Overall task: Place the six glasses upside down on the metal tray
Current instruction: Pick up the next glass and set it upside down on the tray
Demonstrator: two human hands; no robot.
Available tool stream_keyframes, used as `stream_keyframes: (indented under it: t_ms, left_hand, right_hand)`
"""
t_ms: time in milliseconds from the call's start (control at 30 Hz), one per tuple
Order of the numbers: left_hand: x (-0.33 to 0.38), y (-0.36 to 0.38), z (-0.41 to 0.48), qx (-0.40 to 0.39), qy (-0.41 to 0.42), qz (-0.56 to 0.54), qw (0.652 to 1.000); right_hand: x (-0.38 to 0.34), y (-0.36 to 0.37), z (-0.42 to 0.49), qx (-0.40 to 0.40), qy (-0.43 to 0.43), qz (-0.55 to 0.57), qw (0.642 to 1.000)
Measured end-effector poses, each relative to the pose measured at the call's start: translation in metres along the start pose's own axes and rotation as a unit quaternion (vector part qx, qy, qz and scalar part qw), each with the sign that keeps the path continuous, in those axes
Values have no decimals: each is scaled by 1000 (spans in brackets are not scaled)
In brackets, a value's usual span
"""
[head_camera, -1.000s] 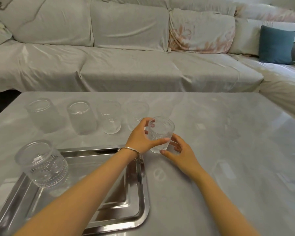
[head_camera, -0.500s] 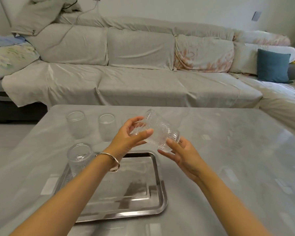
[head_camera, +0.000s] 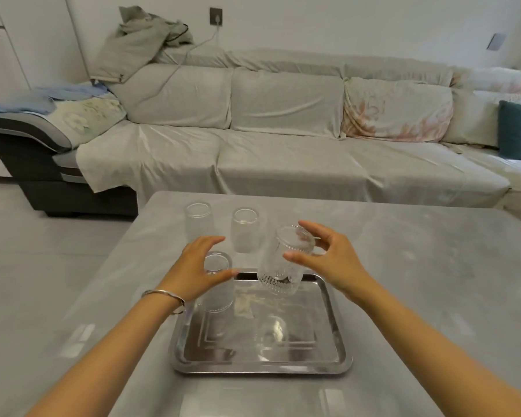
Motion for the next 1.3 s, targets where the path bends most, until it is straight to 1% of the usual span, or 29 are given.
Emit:
stream_keyframes:
  t_ms: [100, 167, 300, 400, 600, 933, 1133, 1300]
  left_hand:
    - [-21, 13, -1, -19, -28, -23, 999]
    - [-29, 19, -1, -19, -38, -44, 998]
    - [-39, 18, -2, 3, -51, -52, 997]
    - [-40, 17, -2, 7, -46, -53, 998]
    - [-43, 17, -1, 10, -43, -51, 998]
    - [-43, 18, -1, 1, -38, -58, 998]
    - [-43, 19, 0, -3, -41, -60, 997]
    - [-33, 11, 2, -31, -32, -65, 997]
  right_hand:
    - [13, 24, 4, -25, 6, -48, 999]
    - [25, 39, 6, -37, 12, -65, 997]
    - [44, 56, 11, -23, 23, -84, 996]
    - [50, 63, 16, -12, 24, -78, 997]
    - [57, 75, 23, -15, 23, -91, 995]
    - [54, 81, 26, -11, 14, -101, 995]
    - [55, 85, 27, -29, 13, -98, 995]
    - [43, 80, 26, -79, 8, -74, 994]
Point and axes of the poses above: each hand's wrist, its own z-axis towards the middle knuckle, its own y-axis out of the palm, x = y × z, the point moved 10 cm from there along z, towards the middle knuckle, and after that the axes turned 14 degrees about -x, right-handed, at the moved point
